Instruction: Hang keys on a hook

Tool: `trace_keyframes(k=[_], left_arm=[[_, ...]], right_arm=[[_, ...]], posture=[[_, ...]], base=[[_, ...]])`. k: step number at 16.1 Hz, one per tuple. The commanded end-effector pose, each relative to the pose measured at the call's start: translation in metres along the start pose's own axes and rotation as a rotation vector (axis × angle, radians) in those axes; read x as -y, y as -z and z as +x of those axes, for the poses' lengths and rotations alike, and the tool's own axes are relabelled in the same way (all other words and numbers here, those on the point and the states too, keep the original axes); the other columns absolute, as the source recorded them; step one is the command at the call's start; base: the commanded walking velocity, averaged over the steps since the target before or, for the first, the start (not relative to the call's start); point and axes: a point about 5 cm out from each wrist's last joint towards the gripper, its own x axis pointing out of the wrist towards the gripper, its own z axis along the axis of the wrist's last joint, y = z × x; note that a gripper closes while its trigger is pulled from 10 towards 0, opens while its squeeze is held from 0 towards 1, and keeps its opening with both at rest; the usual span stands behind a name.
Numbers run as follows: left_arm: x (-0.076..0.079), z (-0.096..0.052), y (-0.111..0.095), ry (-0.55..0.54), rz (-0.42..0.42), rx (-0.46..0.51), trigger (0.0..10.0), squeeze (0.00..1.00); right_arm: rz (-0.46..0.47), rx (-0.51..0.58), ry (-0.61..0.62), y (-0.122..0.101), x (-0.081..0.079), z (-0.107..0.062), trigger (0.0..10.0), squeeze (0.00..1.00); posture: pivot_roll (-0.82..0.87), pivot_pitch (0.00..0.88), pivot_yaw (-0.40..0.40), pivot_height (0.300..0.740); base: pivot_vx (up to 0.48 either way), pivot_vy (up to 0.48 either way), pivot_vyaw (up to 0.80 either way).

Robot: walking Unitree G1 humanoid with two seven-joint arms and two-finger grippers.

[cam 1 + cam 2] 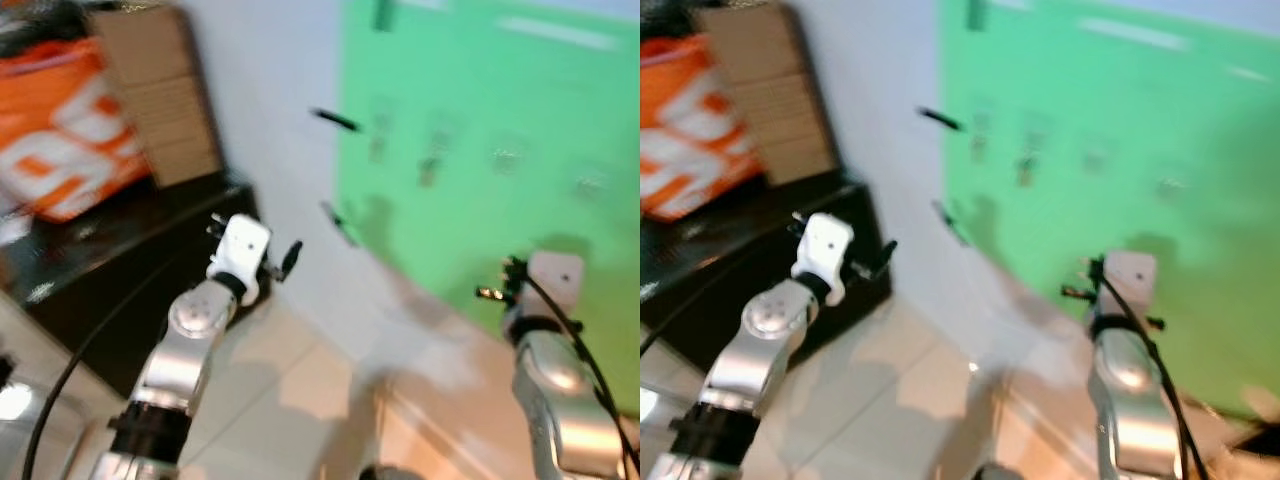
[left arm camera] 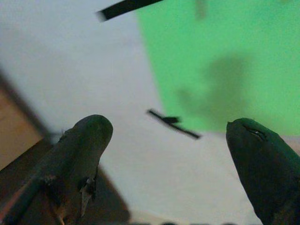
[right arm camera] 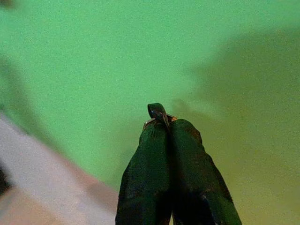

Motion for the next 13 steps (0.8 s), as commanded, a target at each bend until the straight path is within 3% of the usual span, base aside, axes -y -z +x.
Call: trace_keyframes(k=[1, 8, 11, 13], left_arm=[[-0.003, -0.001, 0.0, -0.001, 0.008, -0.007, 10.0, 0.0], [-0.003, -0.006, -0.001, 0.02, -0.026, 0.02, 10.0, 0.0], [-0.004, -0.012, 0.002, 0.016, -0.032, 0.013, 10.0, 0.0], [-0.005, -0.012, 0.001, 0.028, -0.026, 0.013, 10.0, 0.0]], right_arm=[[0.005, 0.037, -0.033, -0.007, -0.006, -0.002, 10.0, 0.0], [-0.024, 0.135, -0.283, -0.027, -0.034, -0.001, 10.0, 0.0], [-0.027, 0.134, -0.298, -0.029, -0.035, 0.004, 10.0, 0.0], [-0.025, 0.134, -0.31, -0.03, -0.036, 0.005, 10.0, 0.0]], posture=[[-0.08, 0.0, 0.054, 0.74], [-0.03, 0.0, -0.002, 0.74], [-0.02, 0.0, -0.016, 0.74], [-0.02, 0.0, -0.015, 0.74]], base=[[0.0, 0.0, 0.0], [0.035, 0.0, -0.06], [0.296, 0.0, 0.0], [0.3, 0.0, -0.61]])
